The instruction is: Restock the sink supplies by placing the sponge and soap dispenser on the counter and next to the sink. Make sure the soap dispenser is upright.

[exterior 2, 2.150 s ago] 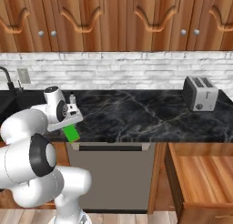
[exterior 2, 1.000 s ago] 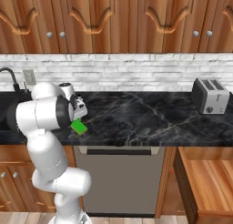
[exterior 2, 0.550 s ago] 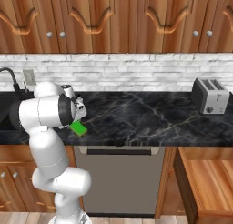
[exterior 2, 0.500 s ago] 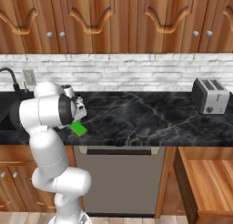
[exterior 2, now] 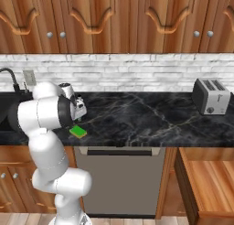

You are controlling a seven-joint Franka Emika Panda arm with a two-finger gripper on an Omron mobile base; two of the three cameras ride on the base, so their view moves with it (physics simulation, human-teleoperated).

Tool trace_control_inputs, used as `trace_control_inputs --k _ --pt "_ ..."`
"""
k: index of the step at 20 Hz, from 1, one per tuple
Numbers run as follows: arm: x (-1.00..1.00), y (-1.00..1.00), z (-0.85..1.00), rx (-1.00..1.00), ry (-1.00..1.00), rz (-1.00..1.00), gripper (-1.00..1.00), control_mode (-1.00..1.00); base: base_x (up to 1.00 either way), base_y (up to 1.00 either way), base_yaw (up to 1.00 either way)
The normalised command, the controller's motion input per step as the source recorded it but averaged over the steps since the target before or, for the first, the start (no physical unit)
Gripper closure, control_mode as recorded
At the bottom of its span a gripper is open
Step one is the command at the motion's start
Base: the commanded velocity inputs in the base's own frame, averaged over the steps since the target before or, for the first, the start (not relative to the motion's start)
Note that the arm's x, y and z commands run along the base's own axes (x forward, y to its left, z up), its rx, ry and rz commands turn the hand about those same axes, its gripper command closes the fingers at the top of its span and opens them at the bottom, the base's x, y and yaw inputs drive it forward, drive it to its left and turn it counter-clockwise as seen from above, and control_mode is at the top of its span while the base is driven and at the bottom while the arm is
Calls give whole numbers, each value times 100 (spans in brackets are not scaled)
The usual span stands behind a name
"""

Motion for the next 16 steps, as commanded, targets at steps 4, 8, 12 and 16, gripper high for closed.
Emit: trace_control_inputs --k 4,8,12,16 --pt "-45 -9 50 2 -10 -1 -100 -100 0 0 0" --pt "-64 -12 36 6 -15 -5 -100 -100 0 0 0" --pt "-88 -23 22 10 -26 -7 -100 -100 0 0 0" --pt "-81 -19 39 15 -37 -2 -100 -100 0 0 0"
